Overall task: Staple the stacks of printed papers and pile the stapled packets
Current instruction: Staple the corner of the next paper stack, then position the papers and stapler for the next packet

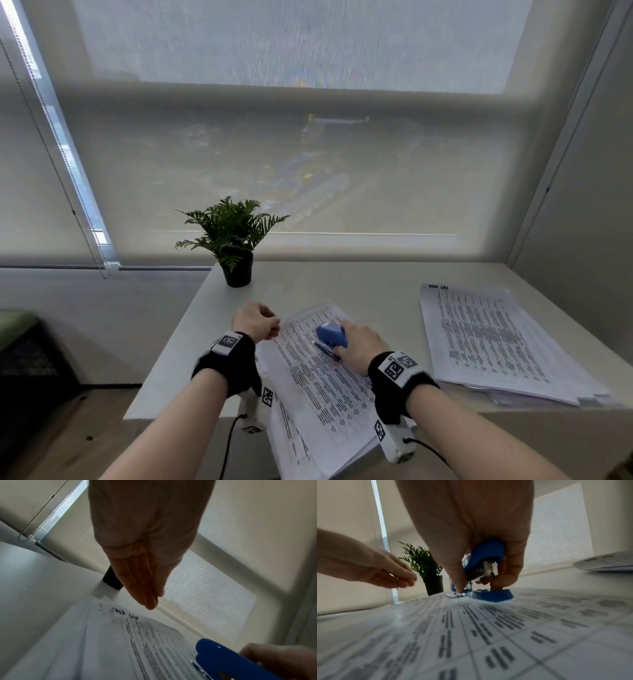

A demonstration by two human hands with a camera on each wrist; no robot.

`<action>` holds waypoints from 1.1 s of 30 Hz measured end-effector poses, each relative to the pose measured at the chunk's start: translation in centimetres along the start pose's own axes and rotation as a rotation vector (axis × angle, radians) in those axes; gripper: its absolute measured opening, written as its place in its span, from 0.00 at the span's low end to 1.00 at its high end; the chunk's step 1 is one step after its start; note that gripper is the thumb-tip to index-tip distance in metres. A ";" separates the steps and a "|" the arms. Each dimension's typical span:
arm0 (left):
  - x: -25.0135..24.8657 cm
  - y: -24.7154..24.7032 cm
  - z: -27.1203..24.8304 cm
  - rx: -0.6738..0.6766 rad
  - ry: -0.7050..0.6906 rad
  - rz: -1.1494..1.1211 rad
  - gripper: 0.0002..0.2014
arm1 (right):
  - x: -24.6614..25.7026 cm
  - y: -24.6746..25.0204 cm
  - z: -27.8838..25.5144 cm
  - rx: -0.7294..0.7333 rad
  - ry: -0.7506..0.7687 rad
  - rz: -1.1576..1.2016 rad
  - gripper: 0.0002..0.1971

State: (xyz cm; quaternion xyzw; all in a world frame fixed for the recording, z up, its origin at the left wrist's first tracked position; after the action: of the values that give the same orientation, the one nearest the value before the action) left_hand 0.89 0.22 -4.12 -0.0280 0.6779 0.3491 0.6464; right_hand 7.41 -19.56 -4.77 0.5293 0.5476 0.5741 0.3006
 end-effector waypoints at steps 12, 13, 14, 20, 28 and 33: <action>-7.1 -2.3 -3.0 -0.086 -0.257 0.386 0.10 | -2.2 2.5 -1.0 -0.109 0.050 0.198 0.28; -8.5 -3.3 -3.7 -0.113 -0.322 0.404 0.11 | -3.5 3.4 -2.1 -0.161 0.092 0.277 0.26; -10.0 -4.5 -4.6 -0.139 -0.410 0.396 0.11 | -5.1 4.3 -3.2 -0.205 0.132 0.346 0.24; -16.7 -17.6 -12.9 -0.035 -0.890 0.106 0.06 | -19.7 7.2 -10.7 -0.349 0.111 0.486 0.10; -13.3 -40.1 -22.0 0.662 -0.700 0.114 0.08 | -40.1 3.4 -19.2 -0.157 -0.354 0.394 0.14; -7.0 -49.1 -24.4 0.974 -0.381 0.379 0.10 | -48.1 -3.5 -23.2 0.140 -0.621 0.286 0.06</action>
State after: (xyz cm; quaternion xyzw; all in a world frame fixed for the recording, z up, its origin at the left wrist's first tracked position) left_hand 5.13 -52.19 -21.29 0.4599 0.6253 0.1045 0.6217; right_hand -2.67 -70.47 -17.73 0.7695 0.3884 0.3831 0.3321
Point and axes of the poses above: each hand's wrist, its own z-axis towards the middle knuckle, its own y-axis out of the back of the hand, x = y × z, the point moved 1 cm from there along z, towards the middle knuckle, and after that the axes turned 14 degrees about -y, right-handed, at the moved point
